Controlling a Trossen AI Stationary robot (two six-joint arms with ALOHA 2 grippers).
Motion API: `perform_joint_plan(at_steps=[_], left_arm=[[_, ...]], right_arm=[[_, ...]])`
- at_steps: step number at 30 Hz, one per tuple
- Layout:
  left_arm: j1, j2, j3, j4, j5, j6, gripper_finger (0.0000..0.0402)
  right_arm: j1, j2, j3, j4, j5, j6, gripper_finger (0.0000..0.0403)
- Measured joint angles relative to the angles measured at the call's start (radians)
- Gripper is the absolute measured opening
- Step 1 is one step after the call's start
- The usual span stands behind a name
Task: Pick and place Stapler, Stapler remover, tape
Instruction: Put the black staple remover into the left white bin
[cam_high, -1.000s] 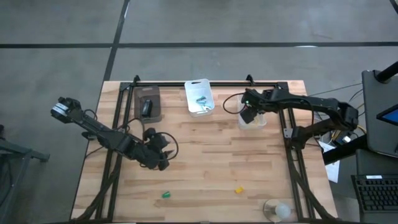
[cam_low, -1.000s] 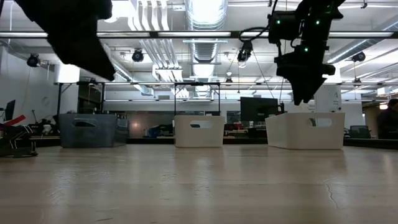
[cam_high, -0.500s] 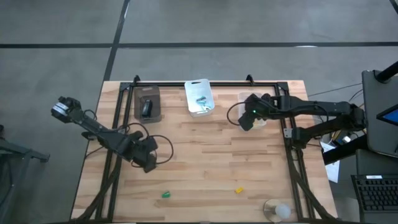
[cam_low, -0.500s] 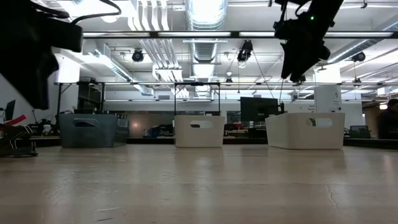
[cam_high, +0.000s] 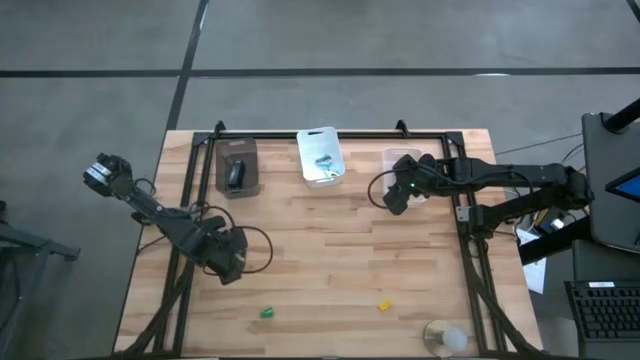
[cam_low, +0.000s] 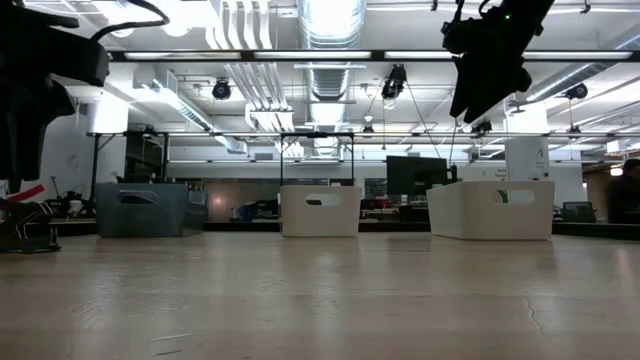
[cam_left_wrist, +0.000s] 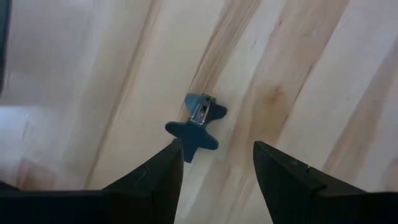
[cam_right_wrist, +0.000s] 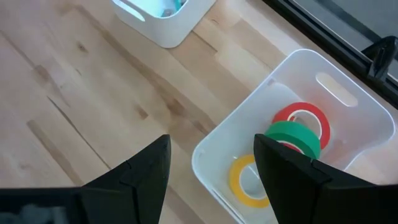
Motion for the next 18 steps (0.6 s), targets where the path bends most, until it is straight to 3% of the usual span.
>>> perform_joint_plan(at_steps=[14, 18], left_arm=[[-0.002, 0.007, -0.153, 0.132, -0.028, -0.109, 0.0194], [-0.002, 0.008, -0.158, 0.147, -0.055, -0.106, 0.0169]], right_arm=[[0.019, 0.000, -0.001, 0.059, 0.000, -0.014, 0.0226], [0.019, 0.000, -0.002, 0.071, 0.000, -0.015, 0.0222]])
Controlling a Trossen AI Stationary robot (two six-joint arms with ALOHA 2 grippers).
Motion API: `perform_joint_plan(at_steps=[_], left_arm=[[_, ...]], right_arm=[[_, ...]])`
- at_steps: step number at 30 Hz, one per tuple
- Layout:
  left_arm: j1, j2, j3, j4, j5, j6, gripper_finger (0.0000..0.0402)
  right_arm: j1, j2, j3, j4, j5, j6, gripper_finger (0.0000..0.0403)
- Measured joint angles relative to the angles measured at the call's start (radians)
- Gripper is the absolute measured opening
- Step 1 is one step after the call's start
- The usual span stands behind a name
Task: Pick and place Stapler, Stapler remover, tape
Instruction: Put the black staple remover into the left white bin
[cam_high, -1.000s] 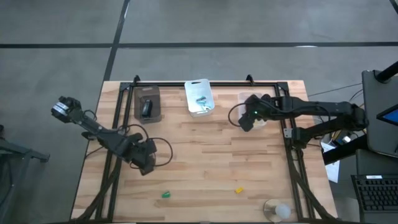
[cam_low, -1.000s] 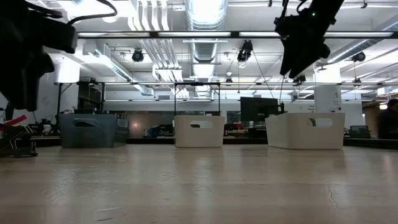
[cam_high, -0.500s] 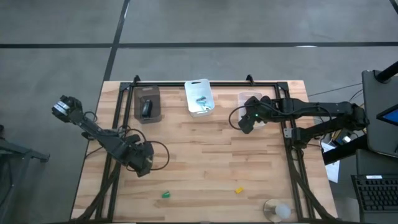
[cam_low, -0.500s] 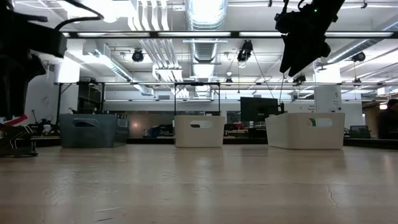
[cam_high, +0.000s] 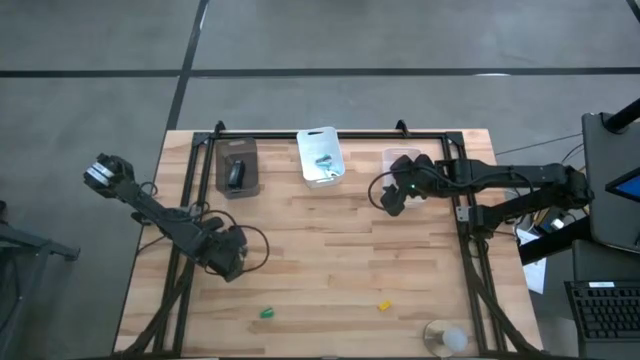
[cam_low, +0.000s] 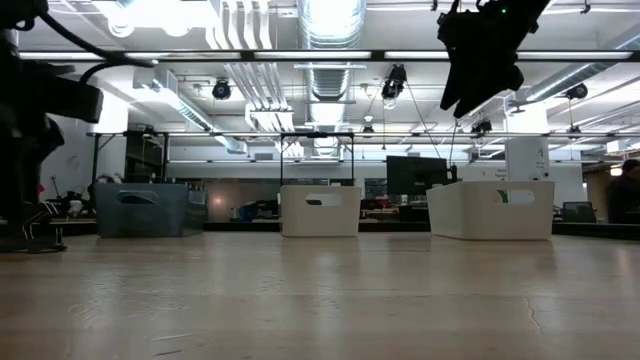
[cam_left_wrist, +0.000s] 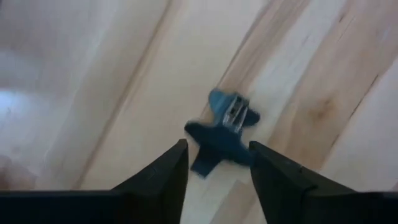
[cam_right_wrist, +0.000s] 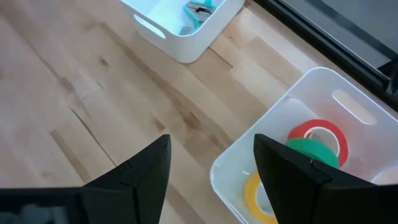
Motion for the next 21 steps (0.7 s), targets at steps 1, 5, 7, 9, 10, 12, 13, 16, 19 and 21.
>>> perform_joint_plan(at_steps=[1, 5, 7, 9, 10, 12, 13, 16, 19, 21], left_arm=[[0.000, 0.000, 0.000, 0.009, -0.015, 0.005, 0.0158], [0.000, 0.000, 0.001, 0.040, -0.069, 0.027, 0.0104], [0.000, 0.000, 0.001, 0.060, -0.093, 0.033, 0.0077], [0.000, 0.000, 0.000, 0.069, -0.112, 0.044, 0.0051], [0.000, 0.000, 0.000, 0.079, -0.120, 0.054, 0.0039], [0.000, 0.000, 0.000, 0.102, -0.144, 0.086, 0.0015], [0.000, 0.001, 0.000, 0.119, -0.150, 0.107, 0.0009], [0.002, 0.001, 0.000, 0.179, -0.193, 0.166, 0.0008], [0.011, 0.001, 0.000, 0.239, -0.256, 0.215, 0.0005], [0.027, 0.001, 0.000, 0.284, -0.324, 0.242, 0.0005]], right_arm=[[0.000, 0.000, 0.000, 0.000, 0.000, 0.000, 0.0221], [0.000, 0.000, -0.002, 0.014, 0.000, 0.000, 0.0219], [0.000, 0.000, -0.005, 0.023, 0.000, 0.000, 0.0219], [0.000, 0.000, -0.005, 0.025, 0.000, 0.000, 0.0219], [0.000, 0.000, -0.005, 0.025, 0.000, 0.000, 0.0219], [0.000, 0.000, -0.005, 0.025, 0.000, 0.000, 0.0219], [0.000, 0.000, -0.005, 0.026, 0.000, 0.000, 0.0219], [0.000, 0.000, -0.007, 0.027, 0.000, 0.000, 0.0219], [0.000, 0.000, -0.012, 0.030, 0.000, 0.000, 0.0219], [0.000, 0.000, -0.016, 0.038, 0.000, 0.000, 0.0219]])
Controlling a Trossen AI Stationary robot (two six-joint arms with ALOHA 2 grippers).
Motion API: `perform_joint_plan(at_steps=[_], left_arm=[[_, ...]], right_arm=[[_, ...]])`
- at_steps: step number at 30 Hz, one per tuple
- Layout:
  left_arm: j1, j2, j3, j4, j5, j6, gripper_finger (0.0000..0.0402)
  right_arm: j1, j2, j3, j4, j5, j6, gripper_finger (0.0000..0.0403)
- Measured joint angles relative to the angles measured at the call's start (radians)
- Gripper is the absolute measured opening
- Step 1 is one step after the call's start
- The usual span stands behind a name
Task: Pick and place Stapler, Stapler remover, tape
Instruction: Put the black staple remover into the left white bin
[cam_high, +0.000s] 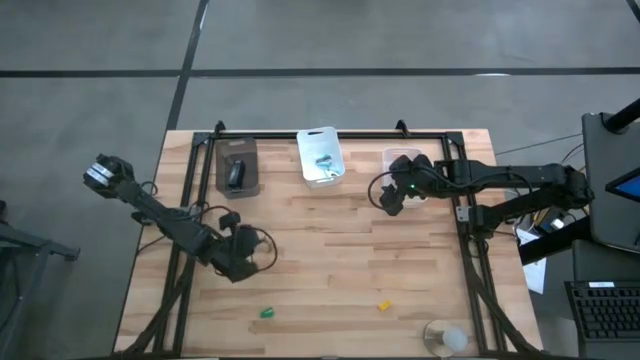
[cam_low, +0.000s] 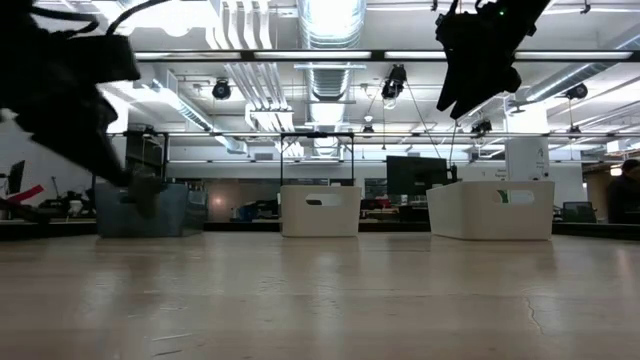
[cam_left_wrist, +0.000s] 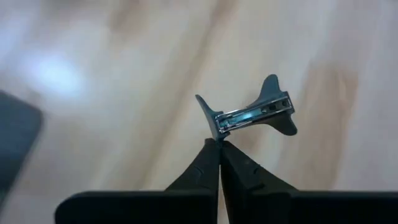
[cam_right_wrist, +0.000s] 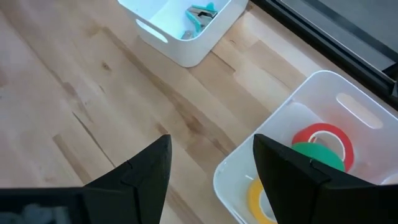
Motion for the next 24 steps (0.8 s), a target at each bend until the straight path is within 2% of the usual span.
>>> perform_joint_plan(at_steps=[6, 11, 13, 17, 21, 24], left_arm=[[0.123, 0.000, 0.000, 0.141, -0.183, 0.081, 0.0003], [0.308, 0.000, 0.012, 0.316, -0.190, 0.258, 0.0003], [0.383, 0.000, 0.024, 0.412, -0.147, 0.374, 0.0003], [0.539, 0.000, 0.056, 0.577, 0.018, 0.558, 0.0004], [0.700, 0.015, 0.089, 0.658, 0.115, 0.596, 0.0004], [0.813, 0.057, 0.104, 0.718, 0.258, 0.598, 0.0004]], right_arm=[[0.000, 0.000, -0.021, 0.070, 0.000, -0.012, 0.0219], [0.004, 0.000, -0.034, 0.075, 0.000, -0.010, 0.0219], [0.009, 0.000, -0.040, 0.079, -0.002, -0.010, 0.0219], [0.026, 0.000, -0.046, 0.087, -0.002, -0.009, 0.0219], [0.037, 0.000, -0.050, 0.106, -0.002, -0.008, 0.0219], [0.042, 0.001, -0.058, 0.125, -0.002, -0.012, 0.0219]])
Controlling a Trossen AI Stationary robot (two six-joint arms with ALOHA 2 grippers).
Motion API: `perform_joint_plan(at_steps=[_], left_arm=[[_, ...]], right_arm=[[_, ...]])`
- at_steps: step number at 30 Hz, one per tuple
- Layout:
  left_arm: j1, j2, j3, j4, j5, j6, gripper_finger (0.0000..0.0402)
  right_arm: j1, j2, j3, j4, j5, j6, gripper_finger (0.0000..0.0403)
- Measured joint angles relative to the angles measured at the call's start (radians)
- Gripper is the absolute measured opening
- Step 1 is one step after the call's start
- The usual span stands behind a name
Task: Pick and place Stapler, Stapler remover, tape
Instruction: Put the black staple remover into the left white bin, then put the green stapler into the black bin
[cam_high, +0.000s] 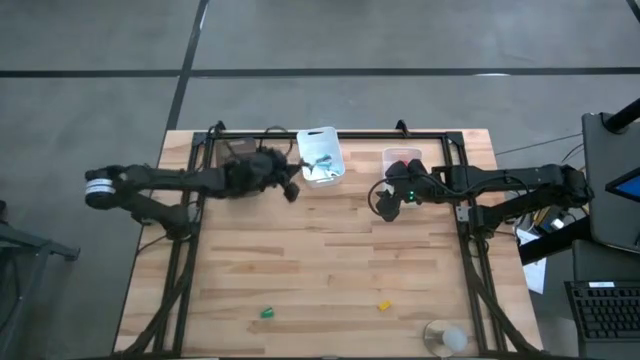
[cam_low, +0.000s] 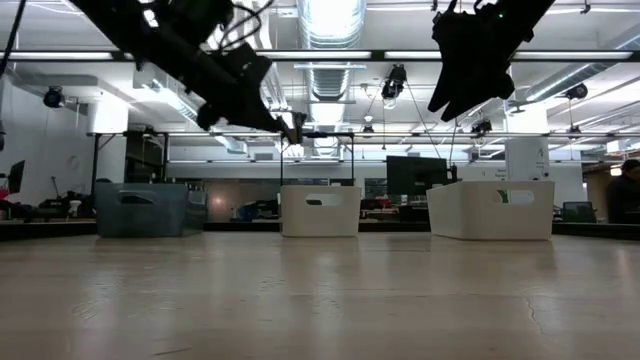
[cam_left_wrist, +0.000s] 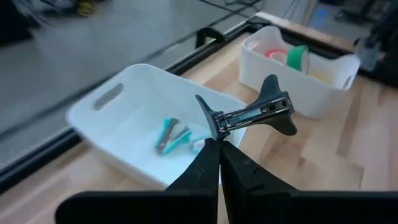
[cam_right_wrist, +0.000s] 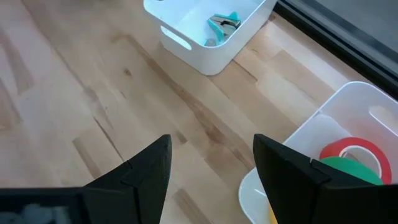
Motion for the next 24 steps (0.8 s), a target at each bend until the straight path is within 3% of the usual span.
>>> perform_joint_plan(at_steps=[3, 15, 20, 24], left_arm=[[0.076, 0.075, 0.022, 0.052, 0.130, -0.004, 0.0006], [0.146, 0.347, 0.220, -0.040, 0.220, 0.007, 0.0019], [0.146, 0.373, 0.293, -0.121, 0.220, 0.027, 0.0082], [0.145, 0.335, 0.319, -0.190, 0.240, 0.024, 0.0143]], right_arm=[[0.002, 0.001, -0.002, 0.002, 0.001, -0.005, 0.0219], [0.001, 0.001, -0.029, -0.005, 0.001, -0.024, 0.0219], [0.001, -0.001, -0.066, 0.021, 0.002, -0.037, 0.0210], [0.001, -0.009, -0.082, 0.055, 0.002, -0.059, 0.0167]])
